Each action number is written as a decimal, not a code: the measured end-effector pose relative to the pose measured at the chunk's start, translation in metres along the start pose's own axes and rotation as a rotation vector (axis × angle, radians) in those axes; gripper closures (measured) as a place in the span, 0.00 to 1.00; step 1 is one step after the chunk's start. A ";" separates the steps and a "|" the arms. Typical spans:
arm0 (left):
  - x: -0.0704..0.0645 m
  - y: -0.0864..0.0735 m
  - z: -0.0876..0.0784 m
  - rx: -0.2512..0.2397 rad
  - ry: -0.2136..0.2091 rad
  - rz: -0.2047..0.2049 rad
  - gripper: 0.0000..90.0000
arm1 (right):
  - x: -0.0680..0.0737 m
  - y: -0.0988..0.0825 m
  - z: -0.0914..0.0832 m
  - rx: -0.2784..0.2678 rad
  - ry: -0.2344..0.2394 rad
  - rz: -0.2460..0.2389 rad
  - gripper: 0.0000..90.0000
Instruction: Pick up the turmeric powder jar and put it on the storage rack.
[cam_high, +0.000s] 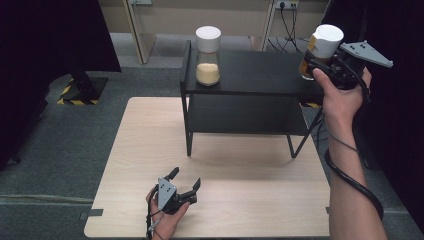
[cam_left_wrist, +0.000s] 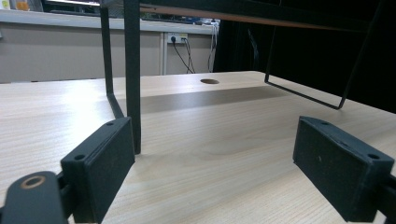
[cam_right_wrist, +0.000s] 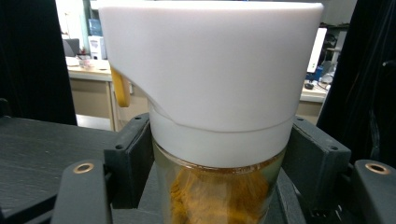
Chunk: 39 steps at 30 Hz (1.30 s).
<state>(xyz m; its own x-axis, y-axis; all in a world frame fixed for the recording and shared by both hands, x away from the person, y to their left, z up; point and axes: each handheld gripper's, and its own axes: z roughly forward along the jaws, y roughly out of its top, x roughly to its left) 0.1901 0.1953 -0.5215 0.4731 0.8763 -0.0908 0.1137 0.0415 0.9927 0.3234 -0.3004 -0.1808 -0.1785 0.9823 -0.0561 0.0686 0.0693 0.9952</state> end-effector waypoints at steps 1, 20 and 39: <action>0.000 0.000 0.000 -0.001 0.000 0.001 0.14 | 0.000 0.000 0.002 0.005 -0.001 0.002 0.34; -0.001 -0.001 0.000 -0.003 0.000 0.006 0.14 | -0.001 -0.005 0.013 0.040 -0.015 0.015 0.34; -0.001 -0.001 0.000 -0.003 0.001 0.007 0.14 | -0.001 -0.013 0.016 0.019 -0.019 0.040 0.34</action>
<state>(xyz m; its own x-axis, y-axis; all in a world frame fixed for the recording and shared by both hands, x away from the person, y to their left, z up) 0.1894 0.1946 -0.5220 0.4731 0.8770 -0.0836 0.1077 0.0366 0.9935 0.3385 -0.2995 -0.1950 -0.1569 0.9875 -0.0176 0.0944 0.0327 0.9950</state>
